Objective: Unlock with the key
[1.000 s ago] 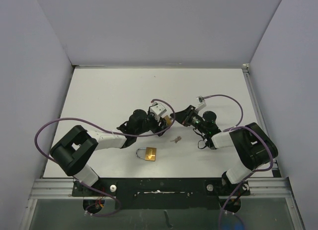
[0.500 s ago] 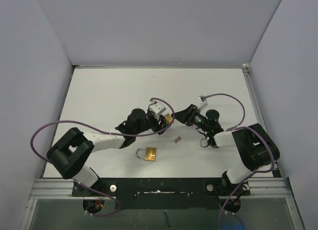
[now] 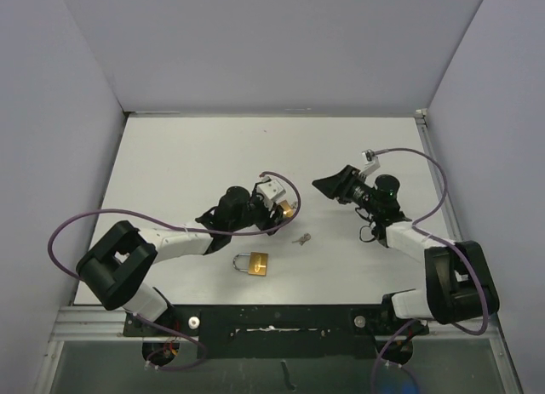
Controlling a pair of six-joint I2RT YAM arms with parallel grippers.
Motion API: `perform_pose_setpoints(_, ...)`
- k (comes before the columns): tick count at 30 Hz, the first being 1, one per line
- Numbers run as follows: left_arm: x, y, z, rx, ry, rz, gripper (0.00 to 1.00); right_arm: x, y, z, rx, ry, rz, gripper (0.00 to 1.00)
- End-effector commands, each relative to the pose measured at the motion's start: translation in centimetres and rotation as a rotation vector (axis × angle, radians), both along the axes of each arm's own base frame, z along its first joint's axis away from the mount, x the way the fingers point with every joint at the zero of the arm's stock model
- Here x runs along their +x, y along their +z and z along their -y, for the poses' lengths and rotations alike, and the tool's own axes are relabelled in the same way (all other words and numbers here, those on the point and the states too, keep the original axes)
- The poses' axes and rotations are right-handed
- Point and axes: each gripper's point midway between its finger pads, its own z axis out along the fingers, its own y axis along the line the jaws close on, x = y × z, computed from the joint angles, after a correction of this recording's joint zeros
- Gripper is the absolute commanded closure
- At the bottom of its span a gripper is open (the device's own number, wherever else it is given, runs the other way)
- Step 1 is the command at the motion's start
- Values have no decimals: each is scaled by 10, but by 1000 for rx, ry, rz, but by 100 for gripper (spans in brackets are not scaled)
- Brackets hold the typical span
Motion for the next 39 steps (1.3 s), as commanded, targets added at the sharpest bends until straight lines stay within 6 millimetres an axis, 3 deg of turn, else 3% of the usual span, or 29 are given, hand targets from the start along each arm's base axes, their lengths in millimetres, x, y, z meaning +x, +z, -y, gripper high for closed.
perform_pose_setpoints(1,6,59,11,-65,-45,131,100,4,10,11,-262,-6,47,46)
perform_pose_setpoints(5,5,58,10,-16,-63,131,100,-1,-1,25,-517,-24,36,40)
perform_pose_setpoints(8,5,57,7,5,-62,140,100,-3,-8,33,-596,-15,13,37)
perform_pose_setpoints(12,7,74,11,-4,-66,179,100,-7,-19,32,-667,24,-11,29)
perform_pose_setpoints(21,4,82,19,12,-93,200,100,-13,-27,15,-779,88,3,27)
perform_pose_setpoints(31,2,80,24,24,-109,194,100,-13,-33,12,-865,81,-7,27)
perform_pose_setpoints(39,0,77,33,28,-122,187,100,-17,-31,-15,-858,129,16,27)
